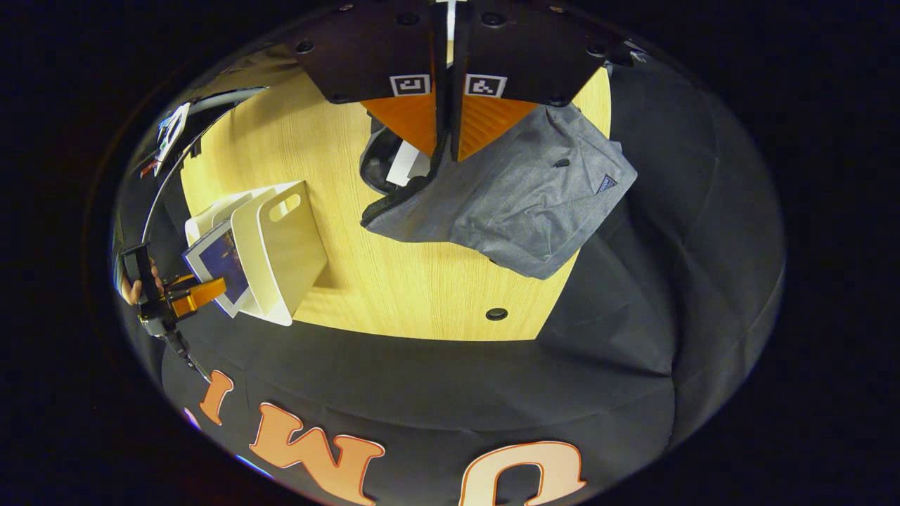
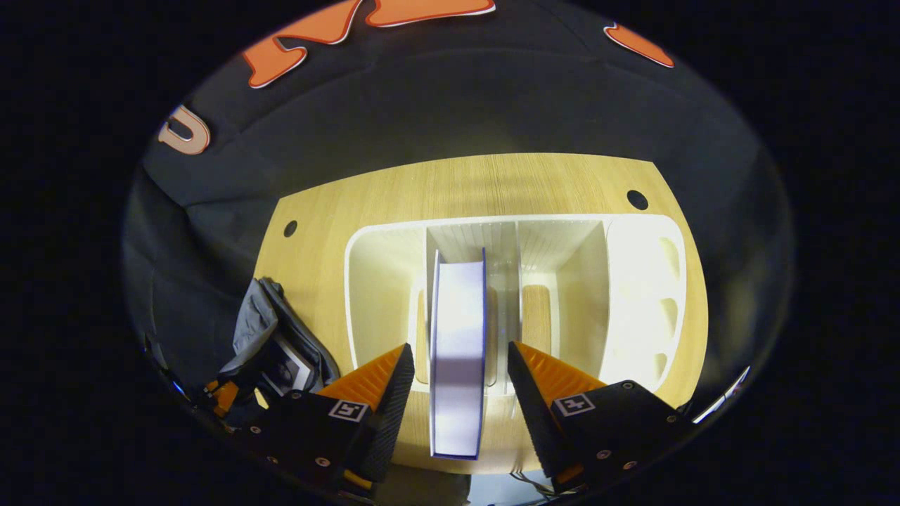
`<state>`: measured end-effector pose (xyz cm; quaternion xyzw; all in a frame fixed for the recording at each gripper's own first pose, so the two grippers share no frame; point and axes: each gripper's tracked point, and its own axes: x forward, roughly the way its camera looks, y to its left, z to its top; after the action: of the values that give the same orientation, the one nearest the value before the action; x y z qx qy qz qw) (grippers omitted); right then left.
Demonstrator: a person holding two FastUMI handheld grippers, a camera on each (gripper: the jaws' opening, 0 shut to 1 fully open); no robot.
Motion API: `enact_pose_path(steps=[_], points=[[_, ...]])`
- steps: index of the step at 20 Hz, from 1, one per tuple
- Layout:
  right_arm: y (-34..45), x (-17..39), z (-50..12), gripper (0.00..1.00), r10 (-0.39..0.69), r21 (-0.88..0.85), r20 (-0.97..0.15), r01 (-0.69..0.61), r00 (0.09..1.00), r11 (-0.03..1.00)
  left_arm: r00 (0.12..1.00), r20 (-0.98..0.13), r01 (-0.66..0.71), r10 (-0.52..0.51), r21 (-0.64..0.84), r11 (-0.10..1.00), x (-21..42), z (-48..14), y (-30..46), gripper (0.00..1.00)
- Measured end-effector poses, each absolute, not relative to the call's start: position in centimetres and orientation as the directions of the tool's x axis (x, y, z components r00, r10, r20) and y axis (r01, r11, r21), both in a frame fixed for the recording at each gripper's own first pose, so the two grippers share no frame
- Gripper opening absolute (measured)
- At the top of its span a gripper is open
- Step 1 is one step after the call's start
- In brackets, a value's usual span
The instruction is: Open the schoolbag, grab two books from the bookshelf and put them into the schoolbag.
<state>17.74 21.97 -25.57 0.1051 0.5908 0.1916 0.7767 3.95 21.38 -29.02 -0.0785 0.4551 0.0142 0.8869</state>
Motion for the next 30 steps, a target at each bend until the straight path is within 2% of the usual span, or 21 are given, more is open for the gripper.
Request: enact_pose_path(steps=[1,2,3,4,5,6,9,11,22,30], points=[[21.9,17.8,-25.8,0.74,0.416,0.389,-0.881,-0.157,0.224,0.908,0.584,-0.811,-0.095,-0.047,-0.126,0.988,3.9,-29.0,21.4,0.04],[22.2,17.8,-26.0,0.58,0.428,0.406,-0.878,-0.142,0.213,0.903,0.584,-0.81,-0.095,-0.046,-0.124,0.988,3.9,-29.0,21.5,0.04],[22.4,17.5,-26.0,0.61,0.44,0.423,-0.875,-0.121,0.203,0.898,0.583,-0.811,-0.091,-0.049,-0.125,0.988,4.0,-29.2,21.4,0.04],[22.4,17.5,-26.3,0.58,0.435,0.424,-0.877,-0.097,0.205,0.9,0.582,-0.812,-0.09,-0.049,-0.124,0.988,4.0,-29.1,21.5,0.04],[22.3,17.6,-26.4,0.45,0.43,0.422,-0.879,-0.083,0.206,0.903,0.58,-0.813,-0.085,-0.053,-0.125,0.988,3.9,-29.1,21.2,0.04],[22.3,17.5,-26.4,0.51,0.422,0.414,-0.882,-0.082,0.209,0.907,0.581,-0.813,-0.082,-0.051,-0.121,0.989,3.9,-29.1,21.3,0.04],[21.2,17.4,-26.7,0.4,0.386,0.38,-0.895,-0.068,0.223,0.922,0.58,-0.812,-0.07,-0.057,-0.12,0.99,4.2,-29.3,21.3,0.04],[20.5,17.2,-26.2,0.38,0.38,0.378,-0.897,-0.053,0.227,0.924,0.578,-0.813,-0.063,-0.065,-0.124,0.99,4.2,-29.3,21.3,0.04],[17.2,15.4,-20.2,0.35,0.452,0.499,-0.831,0.078,0.324,0.863,0.564,-0.817,0.005,-0.12,-0.143,0.99,4.4,-29.9,21.2,0.04],[14.5,12.5,-15.4,0.35,0.459,0.536,-0.784,0.085,0.418,0.84,0.562,-0.814,0.05,-0.148,-0.145,0.988,4.6,-29.6,21.4,0.04]])
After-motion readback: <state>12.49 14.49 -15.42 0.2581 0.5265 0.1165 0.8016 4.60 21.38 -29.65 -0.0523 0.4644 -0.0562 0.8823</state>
